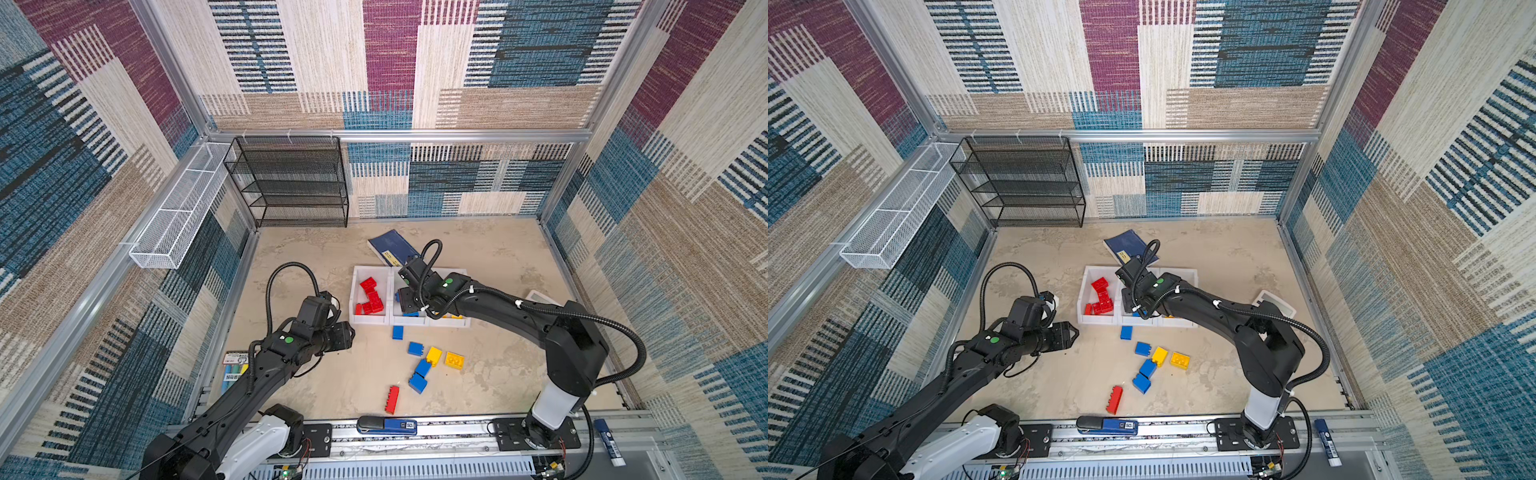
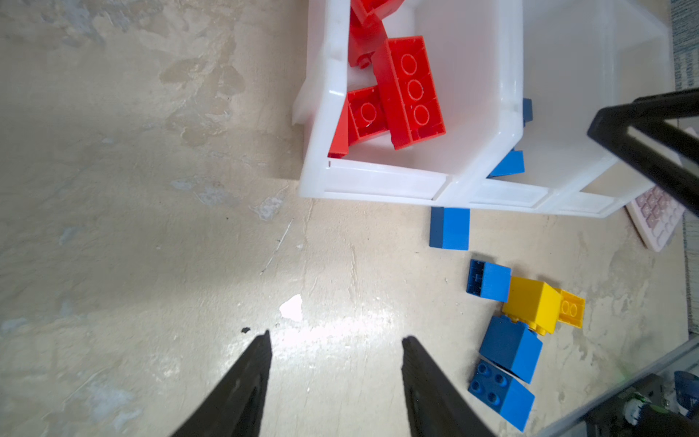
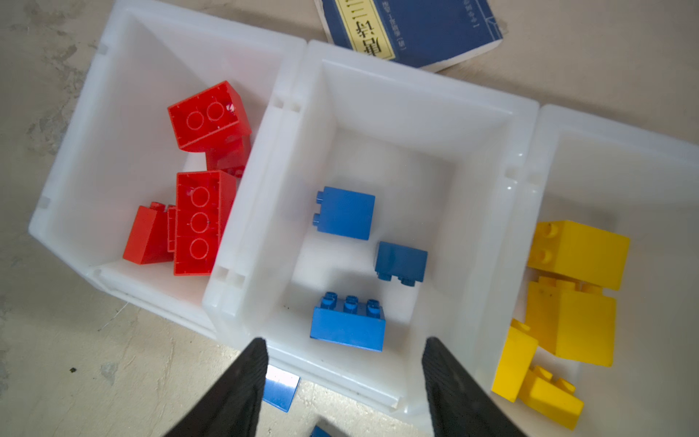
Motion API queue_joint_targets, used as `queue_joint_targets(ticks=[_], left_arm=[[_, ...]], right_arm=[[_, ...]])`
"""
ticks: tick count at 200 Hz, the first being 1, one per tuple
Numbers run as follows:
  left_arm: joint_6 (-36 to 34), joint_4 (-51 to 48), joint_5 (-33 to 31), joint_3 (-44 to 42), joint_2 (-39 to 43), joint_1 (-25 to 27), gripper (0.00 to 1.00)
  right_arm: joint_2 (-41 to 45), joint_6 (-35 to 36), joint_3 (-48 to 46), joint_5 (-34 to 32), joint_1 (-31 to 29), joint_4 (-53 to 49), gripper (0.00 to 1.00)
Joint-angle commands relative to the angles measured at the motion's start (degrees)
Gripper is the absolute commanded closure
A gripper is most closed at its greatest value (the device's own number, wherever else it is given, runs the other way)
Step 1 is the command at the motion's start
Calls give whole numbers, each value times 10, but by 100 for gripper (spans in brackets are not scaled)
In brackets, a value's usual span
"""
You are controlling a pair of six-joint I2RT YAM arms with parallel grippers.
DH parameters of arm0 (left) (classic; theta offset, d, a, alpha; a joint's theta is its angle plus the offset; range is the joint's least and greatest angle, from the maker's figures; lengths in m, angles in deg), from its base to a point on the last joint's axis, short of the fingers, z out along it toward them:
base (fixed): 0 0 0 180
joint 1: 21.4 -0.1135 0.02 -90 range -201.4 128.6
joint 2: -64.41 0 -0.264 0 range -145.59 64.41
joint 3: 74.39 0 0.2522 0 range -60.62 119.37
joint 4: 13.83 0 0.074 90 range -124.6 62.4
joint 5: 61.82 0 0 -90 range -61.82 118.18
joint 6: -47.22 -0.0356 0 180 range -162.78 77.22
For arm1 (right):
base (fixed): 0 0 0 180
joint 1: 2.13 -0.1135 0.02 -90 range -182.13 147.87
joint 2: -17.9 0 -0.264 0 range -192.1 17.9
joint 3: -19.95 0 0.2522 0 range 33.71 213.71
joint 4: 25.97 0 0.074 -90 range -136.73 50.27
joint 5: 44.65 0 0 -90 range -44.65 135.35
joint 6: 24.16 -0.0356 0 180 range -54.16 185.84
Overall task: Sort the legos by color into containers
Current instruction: 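Lower the left gripper and grasp a red brick near the front rail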
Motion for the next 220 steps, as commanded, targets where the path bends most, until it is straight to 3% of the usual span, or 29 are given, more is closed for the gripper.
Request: queue_joint_targets(ticks=[1,105,169,220], left_arm=[[-13,-8,-4,9,-4,23,42],[-47,-15,-25,35,-136,271,42],[-34,0,-4,66,-213,370,42],[-15,0,-10,79,-259,389,46]], right_arm=[[24,-23,-23,-15,0,4,31],[150,-99,-176,-24,44,35,29],[184,-117,-218,-20,54,43,29],[191,-122,-232,-19,54,45,29]])
